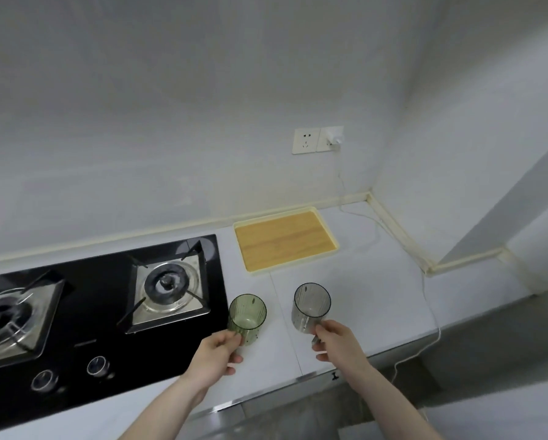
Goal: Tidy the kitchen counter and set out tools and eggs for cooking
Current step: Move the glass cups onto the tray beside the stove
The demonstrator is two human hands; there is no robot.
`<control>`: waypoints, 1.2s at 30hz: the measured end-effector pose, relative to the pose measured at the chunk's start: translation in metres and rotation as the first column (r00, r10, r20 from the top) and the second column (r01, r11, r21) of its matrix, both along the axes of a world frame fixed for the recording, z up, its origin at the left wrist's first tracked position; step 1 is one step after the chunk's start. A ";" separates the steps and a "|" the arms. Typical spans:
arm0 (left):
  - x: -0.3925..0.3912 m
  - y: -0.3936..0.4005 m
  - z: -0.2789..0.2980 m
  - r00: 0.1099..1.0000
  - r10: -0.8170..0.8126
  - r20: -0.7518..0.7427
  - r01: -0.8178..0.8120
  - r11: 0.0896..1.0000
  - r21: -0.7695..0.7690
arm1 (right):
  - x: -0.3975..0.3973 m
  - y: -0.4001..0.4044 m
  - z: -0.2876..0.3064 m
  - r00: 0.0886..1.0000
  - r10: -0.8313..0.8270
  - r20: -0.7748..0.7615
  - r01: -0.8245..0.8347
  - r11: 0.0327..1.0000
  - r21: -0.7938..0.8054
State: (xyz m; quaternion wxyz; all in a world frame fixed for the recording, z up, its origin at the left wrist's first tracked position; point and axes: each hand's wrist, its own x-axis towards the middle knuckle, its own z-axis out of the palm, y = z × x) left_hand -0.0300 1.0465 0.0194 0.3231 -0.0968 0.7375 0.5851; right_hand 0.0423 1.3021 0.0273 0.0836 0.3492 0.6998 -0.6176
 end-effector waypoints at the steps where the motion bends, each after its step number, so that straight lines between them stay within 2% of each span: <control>1: -0.001 0.000 -0.001 1.000 0.006 0.013 -0.006 1.000 -0.002 | 0.000 0.000 -0.003 1.000 -0.004 0.014 0.004 1.000 0.005; 13: -0.038 0.015 -0.013 0.995 0.046 0.084 -0.048 0.998 0.028 | -0.027 0.022 -0.032 0.993 -0.087 0.081 0.092 0.994 -0.065; 26: -0.122 0.097 -0.008 0.965 0.227 0.132 -0.243 0.962 0.125 | -0.118 0.096 -0.026 0.996 0.067 0.065 -0.063 0.996 -0.064; 36: -0.180 0.158 -0.030 0.930 0.329 0.164 -0.348 0.932 0.100 | -0.172 0.129 -0.040 0.992 0.088 0.092 -0.078 0.990 -0.114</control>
